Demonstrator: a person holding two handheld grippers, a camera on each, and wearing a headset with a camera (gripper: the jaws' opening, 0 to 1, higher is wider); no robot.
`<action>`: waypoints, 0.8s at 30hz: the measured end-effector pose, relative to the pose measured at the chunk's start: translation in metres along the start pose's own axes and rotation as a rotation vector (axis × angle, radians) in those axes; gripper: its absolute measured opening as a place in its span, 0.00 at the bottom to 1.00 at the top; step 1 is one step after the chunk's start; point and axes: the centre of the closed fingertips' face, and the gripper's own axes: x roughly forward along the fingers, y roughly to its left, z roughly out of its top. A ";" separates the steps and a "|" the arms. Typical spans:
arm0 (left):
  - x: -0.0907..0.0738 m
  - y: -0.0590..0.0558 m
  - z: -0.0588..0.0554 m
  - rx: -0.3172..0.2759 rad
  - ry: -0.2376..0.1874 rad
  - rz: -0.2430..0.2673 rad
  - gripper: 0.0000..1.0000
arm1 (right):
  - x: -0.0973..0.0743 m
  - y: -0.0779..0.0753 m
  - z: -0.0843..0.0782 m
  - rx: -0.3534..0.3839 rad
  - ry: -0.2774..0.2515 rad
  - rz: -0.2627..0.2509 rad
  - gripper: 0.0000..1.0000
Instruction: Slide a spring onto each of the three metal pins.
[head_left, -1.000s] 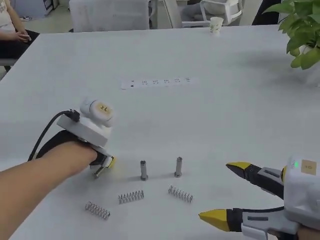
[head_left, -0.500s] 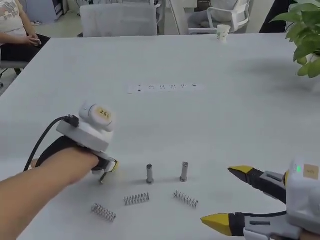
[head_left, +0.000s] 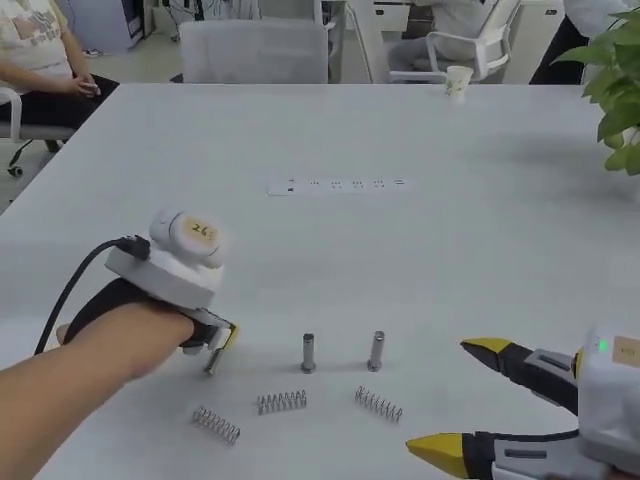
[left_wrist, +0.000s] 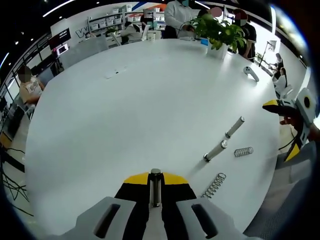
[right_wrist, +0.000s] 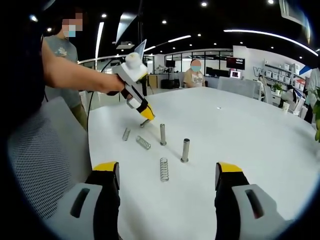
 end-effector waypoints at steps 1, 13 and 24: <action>-0.001 -0.001 0.000 -0.003 -0.002 -0.001 0.00 | 0.000 0.000 0.000 -0.002 0.001 0.001 0.78; -0.011 0.003 -0.004 -0.026 -0.052 0.001 0.00 | 0.002 0.001 0.004 -0.020 0.007 0.008 0.78; -0.017 0.001 -0.008 -0.088 -0.098 -0.022 0.00 | 0.003 0.003 0.007 -0.035 0.007 0.014 0.78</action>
